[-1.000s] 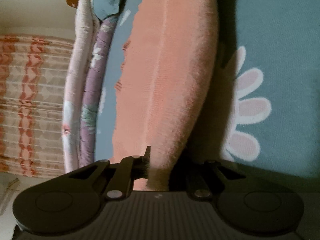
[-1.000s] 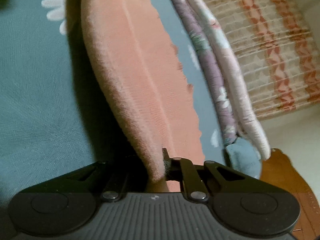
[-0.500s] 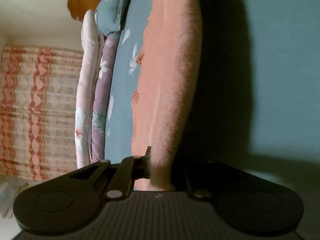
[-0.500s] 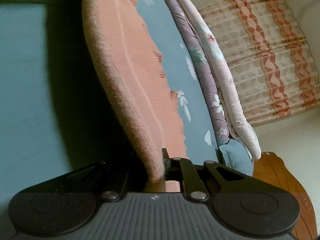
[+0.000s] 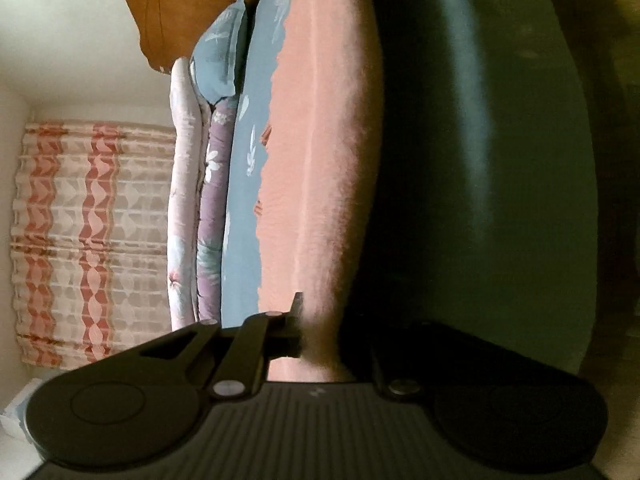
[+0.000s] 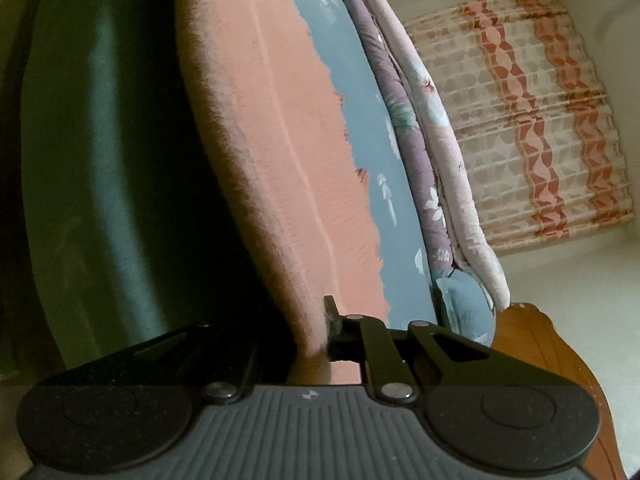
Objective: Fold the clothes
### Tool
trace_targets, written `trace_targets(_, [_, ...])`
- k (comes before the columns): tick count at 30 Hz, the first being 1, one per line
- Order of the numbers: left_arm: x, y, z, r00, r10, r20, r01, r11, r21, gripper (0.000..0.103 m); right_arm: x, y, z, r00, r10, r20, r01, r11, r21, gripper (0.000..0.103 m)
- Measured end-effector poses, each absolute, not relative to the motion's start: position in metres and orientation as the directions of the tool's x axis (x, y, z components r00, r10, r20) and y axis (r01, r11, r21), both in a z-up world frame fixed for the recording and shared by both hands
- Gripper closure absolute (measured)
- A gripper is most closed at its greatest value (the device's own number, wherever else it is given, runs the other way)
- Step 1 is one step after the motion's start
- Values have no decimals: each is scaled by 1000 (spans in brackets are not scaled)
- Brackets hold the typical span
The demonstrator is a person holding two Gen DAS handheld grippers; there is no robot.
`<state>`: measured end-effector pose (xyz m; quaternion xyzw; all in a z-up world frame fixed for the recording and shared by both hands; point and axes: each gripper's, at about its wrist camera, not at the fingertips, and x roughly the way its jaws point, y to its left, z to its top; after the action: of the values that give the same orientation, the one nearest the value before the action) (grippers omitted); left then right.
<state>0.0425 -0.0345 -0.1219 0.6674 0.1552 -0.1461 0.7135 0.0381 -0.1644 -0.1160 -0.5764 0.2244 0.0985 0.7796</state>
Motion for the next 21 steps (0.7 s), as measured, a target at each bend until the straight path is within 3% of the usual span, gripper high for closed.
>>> trace_targets(7, [19,-10,-105,845,-12,-535,521,251,816,88,-4,-188,-105,835,-109,-539,-437,463,-771,81])
trace_targets(12, [38,6,-95,817,-34,-575,538,405,740,88,-18,-213,-78,838,-111,-534,-388,568,-726,81])
trace_targets(16, [54,19,-88,797,-57,-601,538,518,665,88,10,-218,-62,860,-82,-503,-331,661,-673,79])
trace_targets(21, [75,34,-79,773,-91,-627,525,646,554,88,55,-224,-78,810,-13,-587,-356,784,-509,79])
